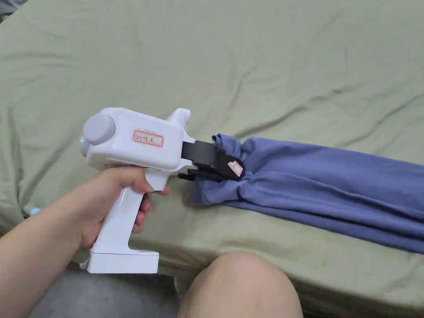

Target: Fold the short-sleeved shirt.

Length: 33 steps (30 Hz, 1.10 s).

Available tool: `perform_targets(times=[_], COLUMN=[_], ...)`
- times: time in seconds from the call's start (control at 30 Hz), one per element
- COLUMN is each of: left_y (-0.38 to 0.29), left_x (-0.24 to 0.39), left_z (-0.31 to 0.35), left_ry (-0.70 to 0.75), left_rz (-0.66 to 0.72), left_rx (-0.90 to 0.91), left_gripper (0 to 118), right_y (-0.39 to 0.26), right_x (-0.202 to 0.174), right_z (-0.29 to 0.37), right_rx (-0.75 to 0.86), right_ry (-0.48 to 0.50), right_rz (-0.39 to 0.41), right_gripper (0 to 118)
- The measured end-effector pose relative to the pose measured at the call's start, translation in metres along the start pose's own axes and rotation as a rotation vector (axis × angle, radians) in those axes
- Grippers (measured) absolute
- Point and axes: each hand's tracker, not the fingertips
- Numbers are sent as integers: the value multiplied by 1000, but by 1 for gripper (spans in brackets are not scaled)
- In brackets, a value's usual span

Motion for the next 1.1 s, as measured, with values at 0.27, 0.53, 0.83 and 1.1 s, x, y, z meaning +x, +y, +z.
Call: perform_targets(times=[0.27, 0.53, 0.83, 1.1], left_y=[13, 22, 22, 8], left_x=[24, 46, 173, 198], left_z=[75, 140, 30, -98], left_ry=[106, 456, 571, 494], left_rz=[-51, 9, -135, -169], left_rx=[65, 67, -1, -117], left_gripper=[7, 7, 7, 10], right_y=[-4, -17, -37, -62], right_x=[9, 26, 63, 102], right_z=[13, 29, 28, 49], right_rx=[26, 86, 63, 29], right_ry=[20, 81, 158, 89], right_rz=[-17, -62, -128, -180], right_gripper=[2, 2, 2, 2])
